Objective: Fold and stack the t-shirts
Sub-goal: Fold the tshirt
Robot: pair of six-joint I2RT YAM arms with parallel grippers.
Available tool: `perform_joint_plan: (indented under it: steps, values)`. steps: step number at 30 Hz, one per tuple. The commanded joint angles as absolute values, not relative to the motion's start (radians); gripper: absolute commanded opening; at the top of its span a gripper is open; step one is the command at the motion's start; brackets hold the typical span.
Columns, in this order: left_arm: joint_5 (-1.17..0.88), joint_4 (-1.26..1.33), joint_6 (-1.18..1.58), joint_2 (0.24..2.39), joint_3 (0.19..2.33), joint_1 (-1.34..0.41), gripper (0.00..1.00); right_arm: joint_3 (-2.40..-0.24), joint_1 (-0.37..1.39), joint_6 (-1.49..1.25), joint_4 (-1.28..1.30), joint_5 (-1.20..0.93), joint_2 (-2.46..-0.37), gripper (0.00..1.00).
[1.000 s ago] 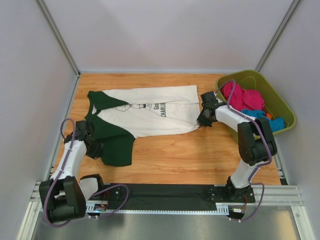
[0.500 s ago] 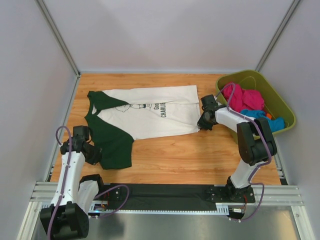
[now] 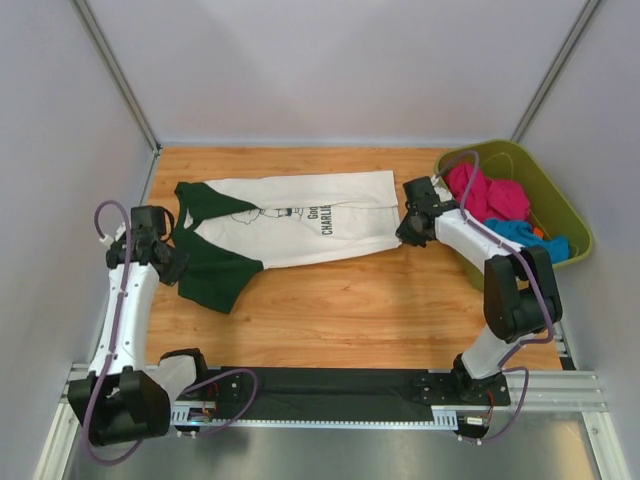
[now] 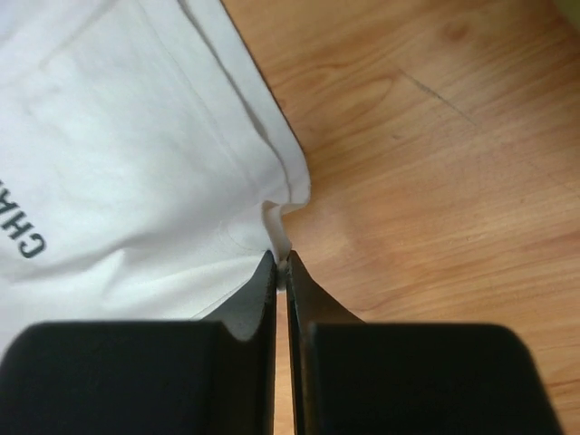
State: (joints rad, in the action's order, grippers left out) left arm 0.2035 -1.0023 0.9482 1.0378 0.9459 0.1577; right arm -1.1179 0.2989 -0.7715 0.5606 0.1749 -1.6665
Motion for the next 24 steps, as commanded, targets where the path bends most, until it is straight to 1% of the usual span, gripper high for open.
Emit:
perform_joint_plan:
  steps: [1, 3, 9, 15, 24]
  values:
    - [0.235, -0.930, 0.878, 1.113, 1.012, 0.153, 0.00, -1.233, 0.298, -0.752, 0.557, 0.250, -1.676, 0.00]
    - [0.242, -0.902, 0.858, 1.152, 1.052, 0.149, 0.00, -1.265, 0.298, -0.749, 0.560, 0.250, -1.700, 0.00]
    - [0.285, -0.859, 0.778, 1.316, 1.267, 0.124, 0.00, -1.405, 0.298, -0.755, 0.572, 0.238, -1.799, 0.00]
    - [0.307, -0.801, 0.665, 1.425, 1.391, 0.068, 0.00, -1.521, 0.296, -0.762, 0.621, 0.261, -1.885, 0.00]
    - [0.341, -0.709, 0.517, 1.604, 1.594, 0.035, 0.00, -1.552, 0.287, -0.782, 0.669, 0.339, -1.911, 0.00]
